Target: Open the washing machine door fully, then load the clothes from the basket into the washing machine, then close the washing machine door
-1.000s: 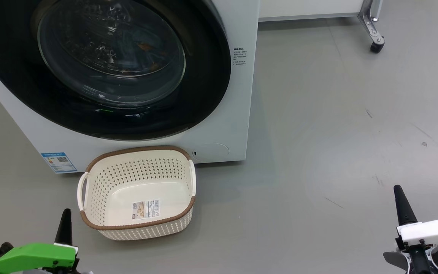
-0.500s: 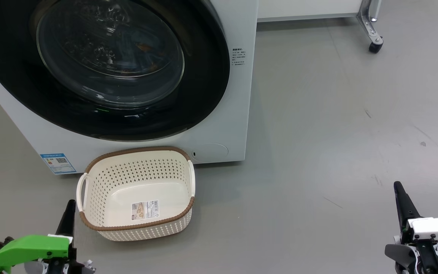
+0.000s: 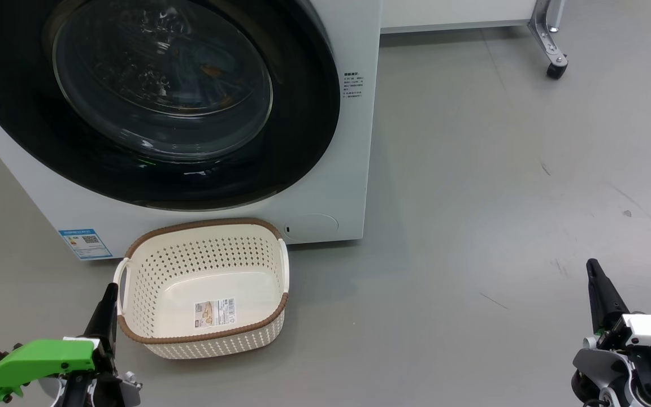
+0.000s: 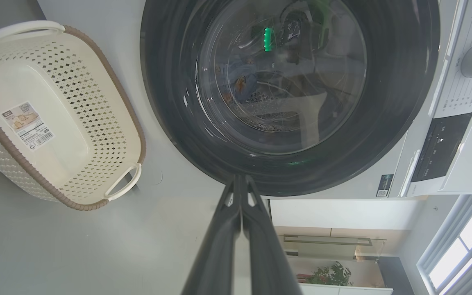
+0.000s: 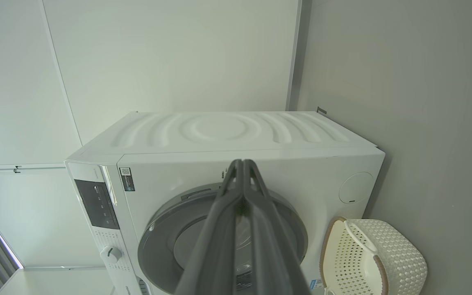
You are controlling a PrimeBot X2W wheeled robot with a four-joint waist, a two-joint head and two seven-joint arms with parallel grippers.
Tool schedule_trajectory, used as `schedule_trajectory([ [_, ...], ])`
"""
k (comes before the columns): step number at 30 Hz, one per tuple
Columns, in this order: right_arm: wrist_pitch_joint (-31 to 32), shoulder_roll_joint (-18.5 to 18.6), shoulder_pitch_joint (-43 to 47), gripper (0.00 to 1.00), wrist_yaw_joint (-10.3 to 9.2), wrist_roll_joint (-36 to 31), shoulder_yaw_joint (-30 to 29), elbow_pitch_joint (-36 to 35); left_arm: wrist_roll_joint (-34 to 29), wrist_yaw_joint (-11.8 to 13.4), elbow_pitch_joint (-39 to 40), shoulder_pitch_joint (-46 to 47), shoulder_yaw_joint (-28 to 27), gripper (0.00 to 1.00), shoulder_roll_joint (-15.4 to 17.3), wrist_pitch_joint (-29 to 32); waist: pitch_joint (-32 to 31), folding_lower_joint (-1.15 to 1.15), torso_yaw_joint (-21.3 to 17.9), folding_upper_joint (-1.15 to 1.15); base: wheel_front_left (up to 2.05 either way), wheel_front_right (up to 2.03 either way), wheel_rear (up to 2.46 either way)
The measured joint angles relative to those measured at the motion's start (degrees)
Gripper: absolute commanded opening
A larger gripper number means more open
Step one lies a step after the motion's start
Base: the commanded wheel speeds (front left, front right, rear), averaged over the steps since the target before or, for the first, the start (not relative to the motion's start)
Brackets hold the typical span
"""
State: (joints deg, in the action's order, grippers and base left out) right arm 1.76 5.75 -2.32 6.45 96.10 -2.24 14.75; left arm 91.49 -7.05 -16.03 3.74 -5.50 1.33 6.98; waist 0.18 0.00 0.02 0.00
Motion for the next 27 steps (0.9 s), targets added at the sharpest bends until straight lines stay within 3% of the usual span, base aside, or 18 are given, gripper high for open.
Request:
schedule_trajectory([
  [27, 0.24, -0.13, -0.71, 0.00, 0.05, 0.04, -0.23, 0.59, 0.01, -0.01, 0.03, 0.00, 0.11, 0.00, 0.01, -0.01, -0.01, 0.00, -0.01, 0.00, 0.00, 0.00, 0.00],
])
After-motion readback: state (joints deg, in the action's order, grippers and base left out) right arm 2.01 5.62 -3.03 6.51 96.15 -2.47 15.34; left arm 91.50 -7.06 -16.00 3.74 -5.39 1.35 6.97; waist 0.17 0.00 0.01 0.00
